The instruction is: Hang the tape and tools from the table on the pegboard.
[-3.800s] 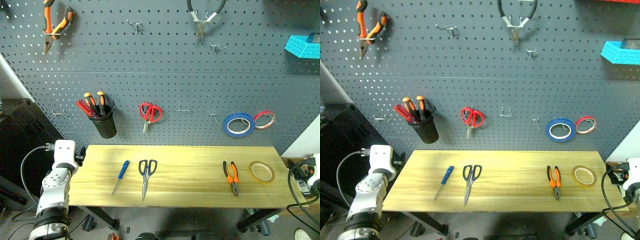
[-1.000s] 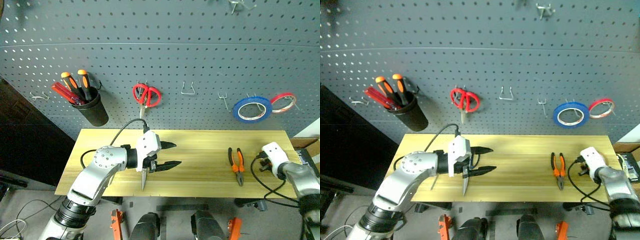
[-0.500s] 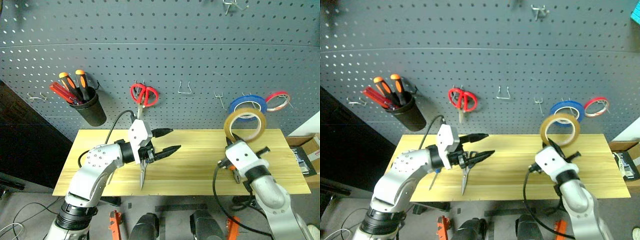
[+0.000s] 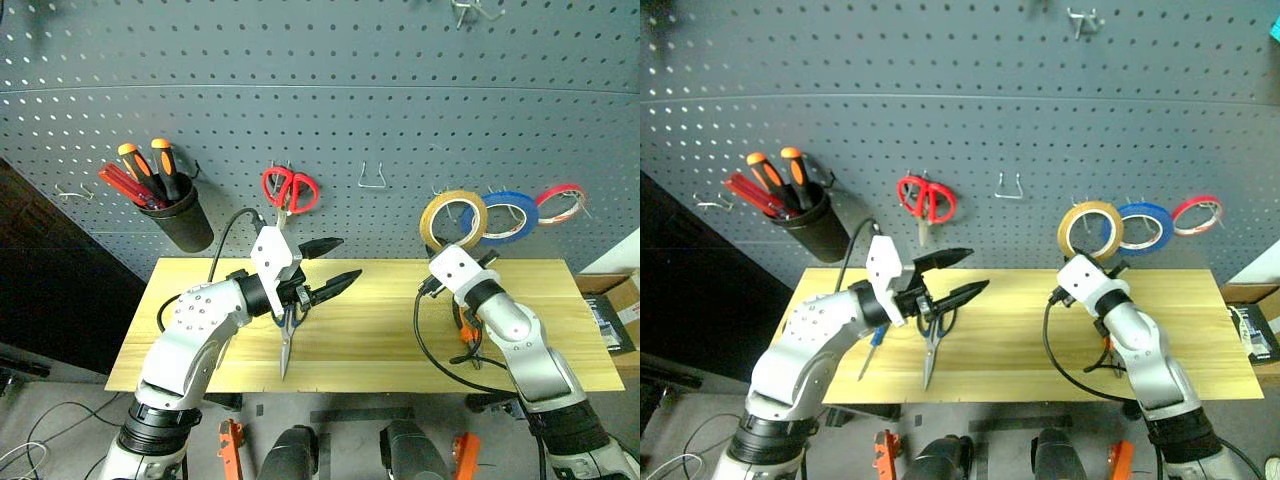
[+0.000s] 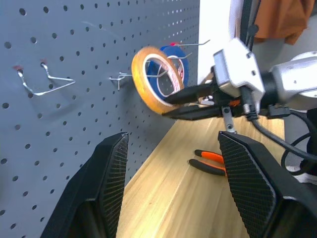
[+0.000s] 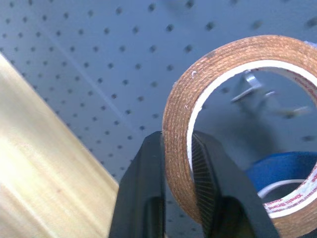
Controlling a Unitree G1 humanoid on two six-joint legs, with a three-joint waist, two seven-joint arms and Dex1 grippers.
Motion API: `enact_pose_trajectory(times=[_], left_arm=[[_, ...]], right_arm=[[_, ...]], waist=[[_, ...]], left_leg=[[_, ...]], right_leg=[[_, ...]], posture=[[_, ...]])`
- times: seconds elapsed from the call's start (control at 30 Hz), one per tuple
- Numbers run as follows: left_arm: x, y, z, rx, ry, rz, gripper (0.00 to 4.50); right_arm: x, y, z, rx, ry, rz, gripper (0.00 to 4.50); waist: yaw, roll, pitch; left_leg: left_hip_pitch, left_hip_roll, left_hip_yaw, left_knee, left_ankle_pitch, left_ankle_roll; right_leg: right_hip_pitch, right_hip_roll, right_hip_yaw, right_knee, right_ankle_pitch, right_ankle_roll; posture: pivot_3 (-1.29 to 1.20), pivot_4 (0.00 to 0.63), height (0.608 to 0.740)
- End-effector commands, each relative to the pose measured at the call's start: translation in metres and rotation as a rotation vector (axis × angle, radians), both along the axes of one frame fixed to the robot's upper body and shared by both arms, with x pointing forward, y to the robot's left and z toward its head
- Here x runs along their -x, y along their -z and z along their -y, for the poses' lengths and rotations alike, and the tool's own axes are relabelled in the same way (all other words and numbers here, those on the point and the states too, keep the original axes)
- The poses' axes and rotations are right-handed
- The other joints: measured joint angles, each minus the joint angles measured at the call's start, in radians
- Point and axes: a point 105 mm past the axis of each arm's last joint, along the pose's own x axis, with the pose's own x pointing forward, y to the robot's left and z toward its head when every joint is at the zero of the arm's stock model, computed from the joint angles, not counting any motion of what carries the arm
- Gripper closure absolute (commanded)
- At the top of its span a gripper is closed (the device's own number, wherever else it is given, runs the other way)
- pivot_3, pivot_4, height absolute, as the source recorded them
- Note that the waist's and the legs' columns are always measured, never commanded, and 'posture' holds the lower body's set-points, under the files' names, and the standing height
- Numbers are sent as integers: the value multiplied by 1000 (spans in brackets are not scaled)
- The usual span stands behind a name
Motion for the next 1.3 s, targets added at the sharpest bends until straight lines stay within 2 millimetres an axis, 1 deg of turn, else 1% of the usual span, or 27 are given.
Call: enact_pose_trajectory(times=[0.03, 0.07, 0.13, 0.2, 0.27, 0.3, 0.33, 0.4, 0.5, 0.57, 0.63, 0.77, 0.9, 1.03, 1.23, 1.3], left_arm=[[-2, -9, -4, 0, -27, 67, 1440], [-4, -8, -7, -9, -33, 65, 1440], [-6, -1, -14, -50, -42, 58, 1440], [-7, 11, -22, -107, -33, 20, 1440], [-1, 29, -28, -187, 33, -57, 1440], [5, 39, -31, -250, 89, -94, 1440], [9, 46, -33, -291, 127, -118, 1440], [15, 53, -35, -344, 185, -146, 1440], [24, 58, -30, -414, 312, -149, 1440], [29, 58, -24, -438, 389, -152, 1440], [29, 57, -19, -449, 422, -139, 1440], [25, 55, -13, -450, 427, -109, 1440], [25, 56, -12, -453, 425, -103, 1440], [24, 56, -12, -443, 404, -99, 1440], [26, 60, -16, -435, 372, -115, 1440], [26, 61, -17, -436, 364, -117, 1440]], right_arm=[[6, -10, -3, -27, -24, 46, 2445], [11, -7, -1, -39, -4, 39, 2031], [24, 4, 6, -79, 53, -6, 1381], [38, 20, 15, -149, 150, -89, 675], [48, 42, 32, -328, 342, -236, 28], [52, 56, 38, -408, 435, -328, 28], [56, 64, 41, -458, 492, -392, 28], [59, 75, 43, -505, 559, -491, 28], [52, 89, 51, -556, 618, -609, 28], [44, 97, 61, -541, 656, -639, 28], [37, 103, 69, -520, 670, -662, 28], [28, 121, 78, -506, 687, -736, 28], [22, 134, 84, -481, 695, -769, 28], [12, 139, 80, -495, 665, -799, 28], [6, 145, 74, -570, 636, -858, 28], [5, 147, 73, -589, 635, -883, 431]], waist=[[1, 0, 0], [1, 0, 0], [5, 0, 0], [7, 0, 0], [6, 0, 0], [1, 0, 0], [-5, 0, 0], [-6, 0, 0], [-3, 0, 0], [-4, 0, 0], [-3, 0, 0], [-6, 0, 0], [-15, 0, 0], [-30, -1, -1], [-33, -1, -1], [-32, -2, -1]], left_leg=[[0, 0, 0, 0, 0, 0], [0, 0, 0, 0, 0, 0], [0, 0, 0, 0, 0, 0], [-1, 0, -1, 0, 0, 0], [-1, 0, -1, 0, 0, 0], [0, 0, -1, 0, 0, 0], [0, 0, 0, 0, -1, 2], [1, -1, 1, 0, -2, 3], [3, -1, 0, 1, 0, 2], [5, -1, 0, 1, 1, 1], [5, 0, 0, 1, 2, 1], [5, 0, 1, 0, 2, 1], [4, 0, 1, 0, 2, 1], [4, 0, 2, 0, 2, 1], [5, 1, 2, 1, 3, 2], [5, 1, 2, 1, 3, 2]], right_leg=[[0, 0, 0, 0, 0, 0], [0, 0, 0, 0, 0, 0], [-1, 0, 0, 0, 0, 0], [-1, 0, 0, 1, 0, -1], [-1, 0, 0, 1, -1, -1], [-1, 0, 0, 1, -1, -1], [-2, 0, 1, 2, -1, -1], [-3, -1, 3, 7, -1, -1], [-3, -1, 2, 11, -1, -2], [-2, 0, 1, 13, 0, -2], [-1, 0, 1, 14, 0, -2], [-2, 0, 1, 14, 0, -2], [-3, 0, 2, 14, 0, -3], [-2, 0, 2, 14, 0, -3], [-2, 1, 2, 15, 0, -3], [-2, 1, 2, 15, 0, -3]], posture=[[-46, 188, 740], [-46, 188, 740], [-47, 188, 740], [-56, 192, 740], [-64, 195, 740], [-70, 195, 740], [-70, 195, 740], [-75, 192, 740], [-75, 185, 740], [-76, 182, 740], [-76, 182, 740], [-72, 181, 740], [-69, 179, 740], [-64, 177, 740], [-64, 175, 740], [-62, 173, 740]])
